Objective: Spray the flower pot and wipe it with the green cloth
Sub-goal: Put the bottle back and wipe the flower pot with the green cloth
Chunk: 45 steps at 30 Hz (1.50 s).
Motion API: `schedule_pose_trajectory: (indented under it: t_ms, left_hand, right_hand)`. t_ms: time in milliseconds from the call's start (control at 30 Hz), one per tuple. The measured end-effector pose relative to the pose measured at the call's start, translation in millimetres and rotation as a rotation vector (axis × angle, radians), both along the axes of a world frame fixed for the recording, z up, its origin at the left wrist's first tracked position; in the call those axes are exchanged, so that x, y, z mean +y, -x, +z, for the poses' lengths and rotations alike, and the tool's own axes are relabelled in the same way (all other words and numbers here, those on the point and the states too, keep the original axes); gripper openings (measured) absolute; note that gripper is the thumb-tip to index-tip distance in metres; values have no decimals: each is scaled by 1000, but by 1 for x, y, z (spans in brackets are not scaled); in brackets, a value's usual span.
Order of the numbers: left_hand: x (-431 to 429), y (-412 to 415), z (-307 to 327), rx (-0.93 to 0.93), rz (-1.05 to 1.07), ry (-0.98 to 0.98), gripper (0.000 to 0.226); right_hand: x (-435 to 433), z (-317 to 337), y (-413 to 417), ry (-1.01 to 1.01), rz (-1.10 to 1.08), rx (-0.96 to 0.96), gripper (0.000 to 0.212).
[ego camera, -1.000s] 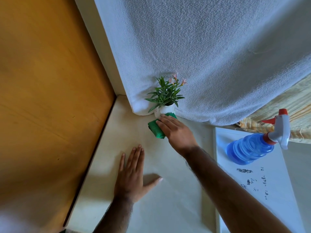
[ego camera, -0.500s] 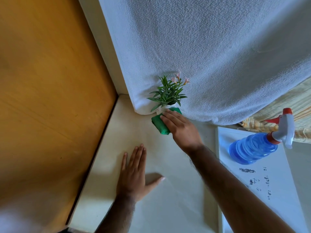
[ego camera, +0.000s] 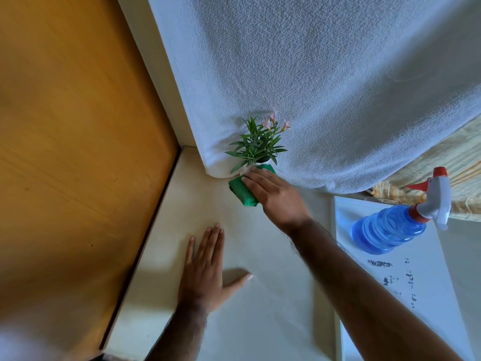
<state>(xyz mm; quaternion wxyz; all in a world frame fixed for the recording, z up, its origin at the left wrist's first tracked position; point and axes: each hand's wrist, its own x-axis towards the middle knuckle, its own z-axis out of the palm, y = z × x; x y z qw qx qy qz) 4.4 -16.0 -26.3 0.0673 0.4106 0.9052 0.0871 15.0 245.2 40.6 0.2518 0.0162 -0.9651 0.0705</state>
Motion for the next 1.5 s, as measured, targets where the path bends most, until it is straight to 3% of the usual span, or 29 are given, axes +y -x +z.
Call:
schedule_pose_trajectory:
  t_ms: [300, 533, 800, 1000, 1500]
  left_hand:
    - [0, 0, 0, 23, -13, -37, 123]
    - [1, -2, 0, 41, -2, -60, 125]
    - [1, 0, 0, 36, -7, -55, 124]
    - [0, -1, 0, 20, 3, -28, 127]
    - [0, -1, 0, 26, -3, -28, 126]
  right_hand:
    - [2, -19, -17, 80, -14, -143, 48]
    - [2, 10, 0, 58, 4, -47, 48]
    - [10, -15, -18, 5, 37, -146, 44]
    - [3, 5, -7, -13, 41, -25, 41]
    - [10, -3, -10, 50, -21, -67, 45]
